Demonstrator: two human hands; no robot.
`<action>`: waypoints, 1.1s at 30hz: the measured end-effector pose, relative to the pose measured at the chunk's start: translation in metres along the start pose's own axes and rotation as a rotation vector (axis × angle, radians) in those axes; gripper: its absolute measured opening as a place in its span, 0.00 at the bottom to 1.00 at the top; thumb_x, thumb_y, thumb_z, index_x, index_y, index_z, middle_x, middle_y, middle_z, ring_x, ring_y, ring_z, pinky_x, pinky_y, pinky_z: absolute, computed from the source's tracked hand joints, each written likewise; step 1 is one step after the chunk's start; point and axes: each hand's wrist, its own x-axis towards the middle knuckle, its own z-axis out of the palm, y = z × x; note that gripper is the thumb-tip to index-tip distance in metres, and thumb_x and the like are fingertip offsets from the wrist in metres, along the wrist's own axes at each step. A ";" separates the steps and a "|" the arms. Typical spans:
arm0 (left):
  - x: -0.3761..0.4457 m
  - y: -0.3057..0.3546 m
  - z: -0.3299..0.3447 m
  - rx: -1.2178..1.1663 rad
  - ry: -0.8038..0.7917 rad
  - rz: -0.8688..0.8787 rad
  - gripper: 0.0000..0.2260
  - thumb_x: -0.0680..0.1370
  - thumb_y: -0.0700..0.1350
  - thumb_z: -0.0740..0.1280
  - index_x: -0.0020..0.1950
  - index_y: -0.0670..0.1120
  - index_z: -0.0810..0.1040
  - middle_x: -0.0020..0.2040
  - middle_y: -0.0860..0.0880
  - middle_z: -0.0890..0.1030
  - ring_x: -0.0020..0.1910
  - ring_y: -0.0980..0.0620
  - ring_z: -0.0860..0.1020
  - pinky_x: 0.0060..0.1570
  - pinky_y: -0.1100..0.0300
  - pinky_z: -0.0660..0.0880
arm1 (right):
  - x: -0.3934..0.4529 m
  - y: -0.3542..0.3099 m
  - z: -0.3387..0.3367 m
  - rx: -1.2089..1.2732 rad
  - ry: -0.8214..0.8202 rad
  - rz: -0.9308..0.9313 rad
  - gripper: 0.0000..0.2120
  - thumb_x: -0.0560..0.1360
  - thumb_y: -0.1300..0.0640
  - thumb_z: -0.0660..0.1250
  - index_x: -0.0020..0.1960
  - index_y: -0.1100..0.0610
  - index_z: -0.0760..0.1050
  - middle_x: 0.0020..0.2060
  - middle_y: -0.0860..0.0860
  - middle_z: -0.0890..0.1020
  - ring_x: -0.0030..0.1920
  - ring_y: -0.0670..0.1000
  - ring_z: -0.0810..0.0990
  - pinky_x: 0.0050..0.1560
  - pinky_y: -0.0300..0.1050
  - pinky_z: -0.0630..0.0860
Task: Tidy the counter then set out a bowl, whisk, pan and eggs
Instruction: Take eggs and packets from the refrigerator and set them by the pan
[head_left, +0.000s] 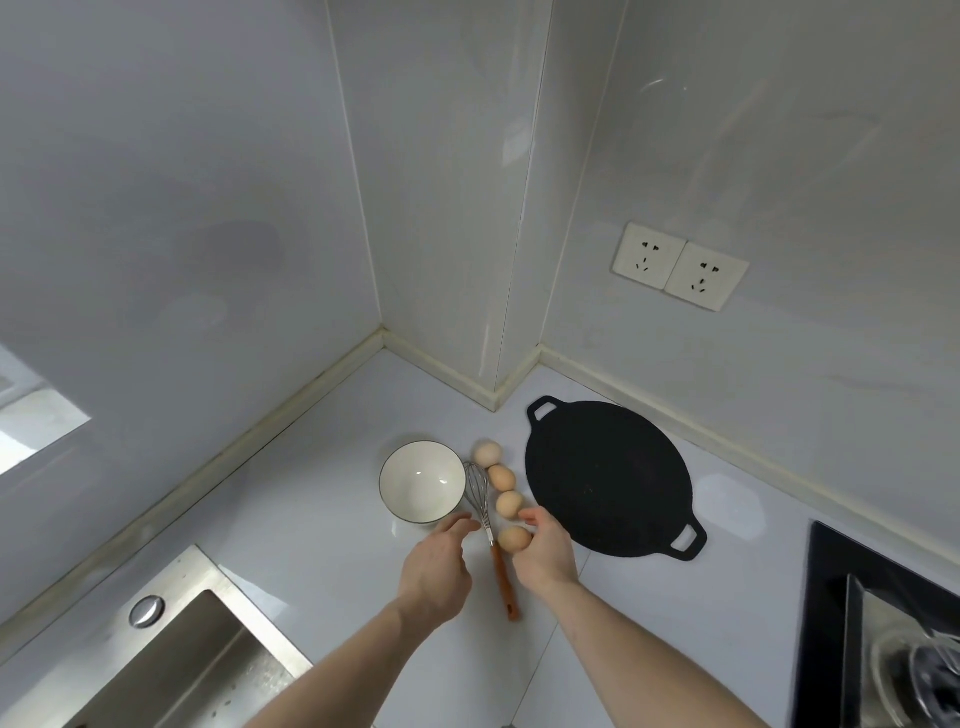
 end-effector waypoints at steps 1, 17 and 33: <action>0.000 0.000 0.000 -0.001 0.001 -0.001 0.29 0.74 0.33 0.58 0.72 0.53 0.73 0.73 0.61 0.69 0.68 0.54 0.74 0.61 0.57 0.74 | 0.000 0.000 -0.001 0.000 -0.001 -0.002 0.25 0.74 0.68 0.66 0.69 0.54 0.73 0.66 0.51 0.76 0.64 0.51 0.75 0.63 0.41 0.71; -0.004 0.006 -0.002 -0.004 0.011 0.000 0.28 0.75 0.34 0.58 0.72 0.54 0.73 0.72 0.61 0.70 0.67 0.54 0.74 0.59 0.57 0.75 | -0.008 0.001 -0.014 0.014 -0.033 0.015 0.26 0.73 0.72 0.64 0.67 0.53 0.73 0.65 0.49 0.75 0.60 0.49 0.75 0.64 0.46 0.76; -0.057 0.031 -0.041 0.031 -0.045 0.171 0.21 0.78 0.37 0.59 0.66 0.56 0.77 0.70 0.63 0.72 0.55 0.55 0.79 0.54 0.59 0.76 | -0.117 0.018 -0.107 -0.090 -0.121 -0.049 0.29 0.76 0.61 0.70 0.75 0.47 0.66 0.72 0.44 0.70 0.72 0.48 0.70 0.70 0.44 0.71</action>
